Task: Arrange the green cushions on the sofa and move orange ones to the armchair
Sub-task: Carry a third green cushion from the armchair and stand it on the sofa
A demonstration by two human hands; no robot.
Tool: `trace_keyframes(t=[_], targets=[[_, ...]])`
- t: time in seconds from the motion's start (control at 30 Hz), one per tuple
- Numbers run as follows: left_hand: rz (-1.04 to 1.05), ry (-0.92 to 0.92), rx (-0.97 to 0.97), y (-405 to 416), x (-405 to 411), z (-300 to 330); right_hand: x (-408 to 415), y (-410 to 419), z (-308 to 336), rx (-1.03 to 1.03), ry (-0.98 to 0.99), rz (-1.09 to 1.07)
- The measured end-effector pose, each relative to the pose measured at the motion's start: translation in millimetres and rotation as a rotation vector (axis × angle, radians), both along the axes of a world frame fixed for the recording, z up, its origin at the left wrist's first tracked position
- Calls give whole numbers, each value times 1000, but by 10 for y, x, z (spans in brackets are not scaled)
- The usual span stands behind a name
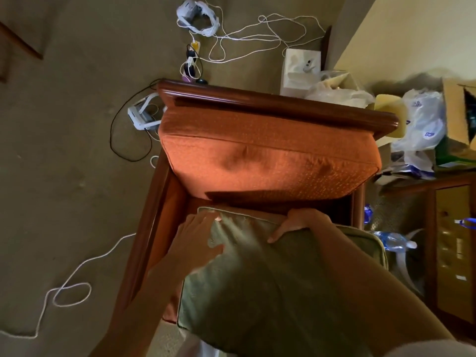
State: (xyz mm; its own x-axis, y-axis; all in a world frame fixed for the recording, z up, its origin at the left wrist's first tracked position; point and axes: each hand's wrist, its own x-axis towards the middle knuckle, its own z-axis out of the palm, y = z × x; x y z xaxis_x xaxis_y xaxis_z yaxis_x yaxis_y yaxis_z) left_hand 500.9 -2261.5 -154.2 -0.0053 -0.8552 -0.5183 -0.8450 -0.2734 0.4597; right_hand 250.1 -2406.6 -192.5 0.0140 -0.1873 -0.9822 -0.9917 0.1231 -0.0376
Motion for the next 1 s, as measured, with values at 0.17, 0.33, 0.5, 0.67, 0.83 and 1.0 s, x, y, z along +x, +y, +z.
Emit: trace_keyframes(t=[0.17, 0.33, 0.5, 0.67, 0.83, 1.0], targets=[[-329, -75, 113, -70, -110, 63, -73, 661, 286, -160, -108, 108], [-661, -138, 355, -135, -344, 71, -131, 1403, 862, -356, -224, 187], [-740, -65, 277, 180, -436, 391, -124, 1921, 1261, -467, -201, 152], [-929, -125, -19, 742, -360, 786, -117, 2647, 1674, -536, -175, 61], [-1037, -184, -199, 1321, -297, 1300, 1, 3501, 2083, -702, -145, -25], [-1170, -199, -281, 1601, -463, 1983, -42, 4129, 2573, -813, -125, -177]])
